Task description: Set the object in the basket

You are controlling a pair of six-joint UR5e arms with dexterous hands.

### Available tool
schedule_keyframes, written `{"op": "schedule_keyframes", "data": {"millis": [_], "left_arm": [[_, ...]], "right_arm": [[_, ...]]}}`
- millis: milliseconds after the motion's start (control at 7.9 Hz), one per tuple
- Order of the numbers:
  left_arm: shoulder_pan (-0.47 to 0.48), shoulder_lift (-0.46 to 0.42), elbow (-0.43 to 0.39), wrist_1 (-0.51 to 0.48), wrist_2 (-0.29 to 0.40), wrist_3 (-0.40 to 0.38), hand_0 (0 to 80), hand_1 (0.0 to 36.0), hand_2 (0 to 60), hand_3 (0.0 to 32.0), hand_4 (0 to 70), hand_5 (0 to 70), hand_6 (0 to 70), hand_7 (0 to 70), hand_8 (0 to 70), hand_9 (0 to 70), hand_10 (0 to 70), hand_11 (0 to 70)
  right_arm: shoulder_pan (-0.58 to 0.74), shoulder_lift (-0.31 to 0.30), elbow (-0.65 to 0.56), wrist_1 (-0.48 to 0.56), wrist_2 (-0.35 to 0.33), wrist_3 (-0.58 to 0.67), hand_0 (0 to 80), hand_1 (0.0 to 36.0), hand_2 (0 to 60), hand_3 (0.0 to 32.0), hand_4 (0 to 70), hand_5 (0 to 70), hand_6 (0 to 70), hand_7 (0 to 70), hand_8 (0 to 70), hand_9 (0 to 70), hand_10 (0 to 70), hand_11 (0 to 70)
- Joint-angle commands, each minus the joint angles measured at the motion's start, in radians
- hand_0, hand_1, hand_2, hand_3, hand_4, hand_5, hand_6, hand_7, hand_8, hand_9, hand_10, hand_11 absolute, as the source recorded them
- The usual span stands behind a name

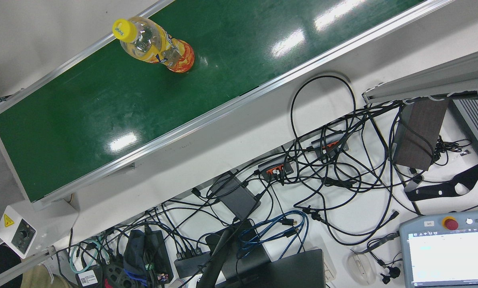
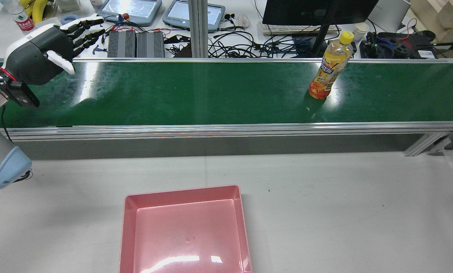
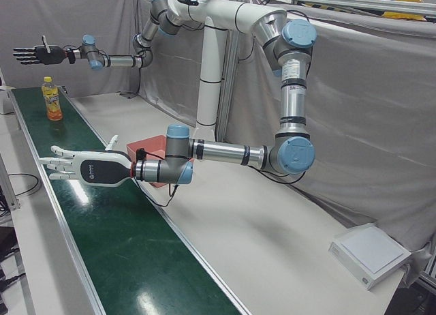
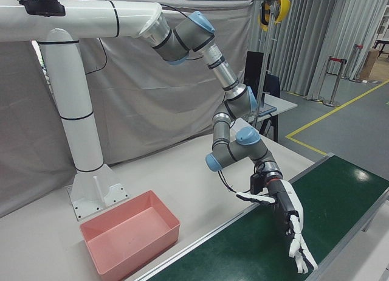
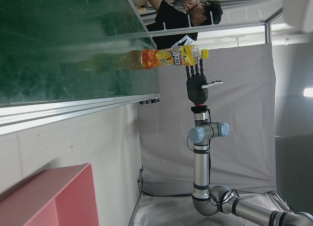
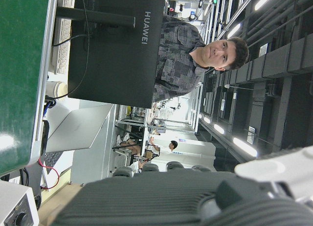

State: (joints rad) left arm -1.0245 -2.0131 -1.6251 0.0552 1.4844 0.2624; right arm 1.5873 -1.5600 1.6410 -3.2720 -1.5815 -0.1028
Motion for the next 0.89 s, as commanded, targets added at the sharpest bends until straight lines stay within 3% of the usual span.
{"op": "schedule_keyframes", "data": {"millis": [0,760], "left_arm": [[-0.002,-0.001,0.002,0.000,0.000,0.000,60.1,2.6,0.0,0.8,12.8,18.0,0.2,1.2,8.0,10.5,1.4,3.4],[-0.005,0.001,0.001,0.000,0.000,0.001,60.1,2.6,0.0,1.0,12.7,17.7,0.0,1.1,7.8,10.0,1.3,3.2]], "right_arm": [[0.000,0.000,0.000,0.000,0.000,0.000,0.0,0.0,0.0,0.0,0.0,0.0,0.0,0.0,0.0,0.0,0.0,0.0],[0.000,0.000,0.002,0.000,0.000,0.000,0.0,0.0,0.0,0.0,0.0,0.0,0.0,0.0,0.0,0.0,0.0,0.0]]}}
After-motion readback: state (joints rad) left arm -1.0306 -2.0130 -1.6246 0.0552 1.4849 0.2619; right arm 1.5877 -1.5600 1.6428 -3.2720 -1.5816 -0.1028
